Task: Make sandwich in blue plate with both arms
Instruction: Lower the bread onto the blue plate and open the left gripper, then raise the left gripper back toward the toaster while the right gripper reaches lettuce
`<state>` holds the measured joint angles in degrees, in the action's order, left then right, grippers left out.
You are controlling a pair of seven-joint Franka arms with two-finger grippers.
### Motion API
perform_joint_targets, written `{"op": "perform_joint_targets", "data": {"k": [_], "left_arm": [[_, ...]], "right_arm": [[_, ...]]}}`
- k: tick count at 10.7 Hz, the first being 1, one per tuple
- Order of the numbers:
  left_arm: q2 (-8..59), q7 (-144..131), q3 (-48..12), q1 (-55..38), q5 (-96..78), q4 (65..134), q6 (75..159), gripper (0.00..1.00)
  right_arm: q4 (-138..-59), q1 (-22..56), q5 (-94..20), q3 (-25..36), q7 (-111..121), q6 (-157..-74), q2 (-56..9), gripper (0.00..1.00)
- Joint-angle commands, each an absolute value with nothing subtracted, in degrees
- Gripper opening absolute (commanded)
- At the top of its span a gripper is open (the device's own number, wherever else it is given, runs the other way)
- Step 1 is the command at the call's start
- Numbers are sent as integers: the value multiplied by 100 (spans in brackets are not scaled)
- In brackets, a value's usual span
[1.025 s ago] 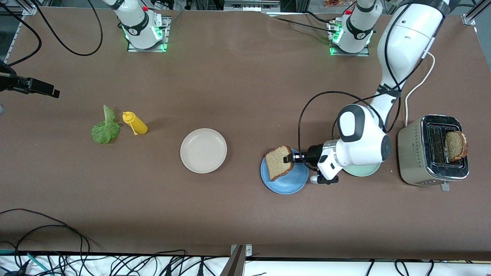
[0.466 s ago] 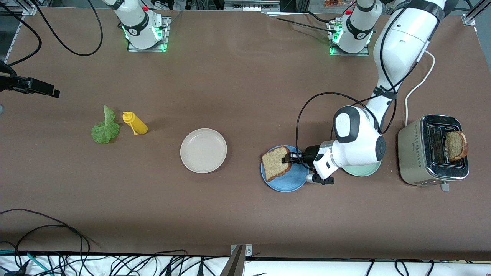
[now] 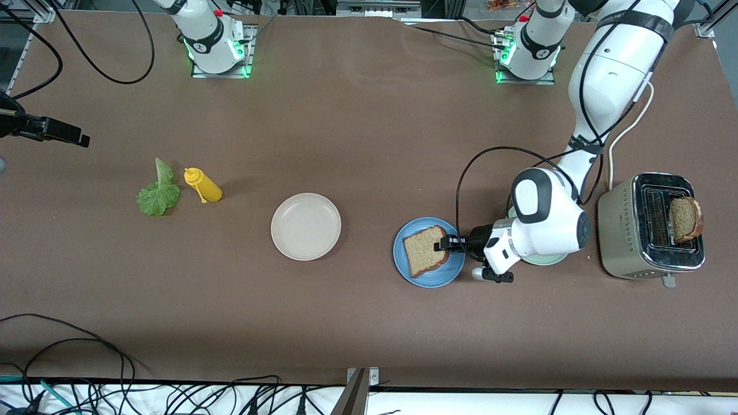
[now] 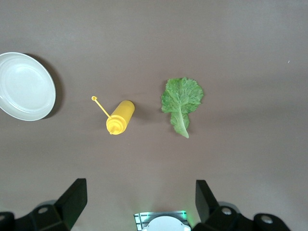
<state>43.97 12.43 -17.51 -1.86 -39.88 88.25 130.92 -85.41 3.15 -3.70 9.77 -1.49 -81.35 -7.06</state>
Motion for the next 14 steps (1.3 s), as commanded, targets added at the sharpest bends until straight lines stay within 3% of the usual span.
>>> {"op": "perform_joint_targets", "data": {"k": [1, 2, 6, 8, 11, 14], "left_arm": [[4552, 1485, -1784, -141, -4351, 8736, 13096, 64], [4553, 1511, -1775, -141, -4351, 8736, 13096, 100], [4527, 1705, -1741, 51, -4333, 8789, 13070, 100], [4509, 1871, -1381, 289, -4263, 8798, 12877, 100], [4176, 1907, -1179, 448, -4132, 8815, 12298, 100], [3396, 1549, -801, 448, -2502, 8815, 11386, 100]], "right_arm": [[-8481, 299, -466, 976, -79, -8060, -686, 100], [-8481, 299, -466, 976, -79, -8060, -686, 100], [-8481, 299, -466, 984, -79, -8060, -686, 100], [-8481, 299, -466, 976, -79, -8060, -686, 100], [-8481, 299, -466, 984, -79, -8042, -686, 100], [-8481, 238, -676, 1080, -62, -8060, -686, 100]]}}
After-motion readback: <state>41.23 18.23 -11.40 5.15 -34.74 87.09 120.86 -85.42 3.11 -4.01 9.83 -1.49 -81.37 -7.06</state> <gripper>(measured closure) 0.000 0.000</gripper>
